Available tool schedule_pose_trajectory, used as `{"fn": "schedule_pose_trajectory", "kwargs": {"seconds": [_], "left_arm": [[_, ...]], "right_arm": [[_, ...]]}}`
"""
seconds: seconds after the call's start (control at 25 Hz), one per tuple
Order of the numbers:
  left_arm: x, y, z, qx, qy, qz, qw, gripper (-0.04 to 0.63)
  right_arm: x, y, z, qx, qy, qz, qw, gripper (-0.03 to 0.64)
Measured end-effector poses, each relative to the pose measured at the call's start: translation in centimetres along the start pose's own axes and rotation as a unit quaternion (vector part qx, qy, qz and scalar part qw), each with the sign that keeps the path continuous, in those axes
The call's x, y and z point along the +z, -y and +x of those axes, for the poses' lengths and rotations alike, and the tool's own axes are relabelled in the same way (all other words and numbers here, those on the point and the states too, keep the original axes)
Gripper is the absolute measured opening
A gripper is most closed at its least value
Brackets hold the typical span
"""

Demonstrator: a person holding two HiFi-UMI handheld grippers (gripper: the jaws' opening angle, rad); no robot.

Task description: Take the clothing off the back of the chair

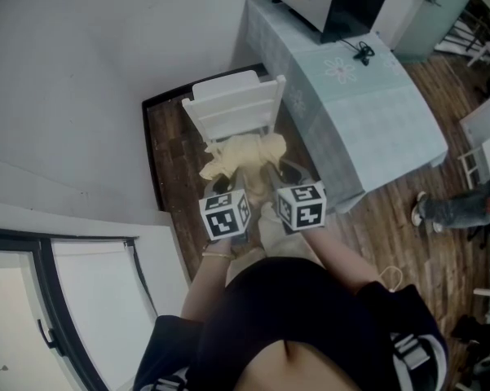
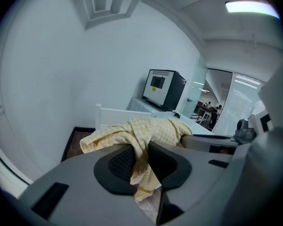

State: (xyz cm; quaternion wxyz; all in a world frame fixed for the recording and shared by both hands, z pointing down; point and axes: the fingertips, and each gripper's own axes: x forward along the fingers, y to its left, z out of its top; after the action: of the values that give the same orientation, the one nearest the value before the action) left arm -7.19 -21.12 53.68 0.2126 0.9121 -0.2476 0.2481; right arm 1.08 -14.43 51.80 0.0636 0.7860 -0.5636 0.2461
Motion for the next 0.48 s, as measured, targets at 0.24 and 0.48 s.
{"fn": "schedule_pose_trajectory", "kwargs": {"seconds": [0.24,0.48], "left_arm": [[-1.2,0.3,-2.1,0.0,0.003,0.002,1.0,0.078],[-2.2,0.5,-4.1,-0.002,0.007,-0.001,1.0,0.078]], "right_arm": [[-1.1,-1.2,-1.9,0.003,0.003,0.004,1.0,0.086],[-1.7,-2.3,-3.7,0.007,0.008,0.002,1.0,0.086]]}}
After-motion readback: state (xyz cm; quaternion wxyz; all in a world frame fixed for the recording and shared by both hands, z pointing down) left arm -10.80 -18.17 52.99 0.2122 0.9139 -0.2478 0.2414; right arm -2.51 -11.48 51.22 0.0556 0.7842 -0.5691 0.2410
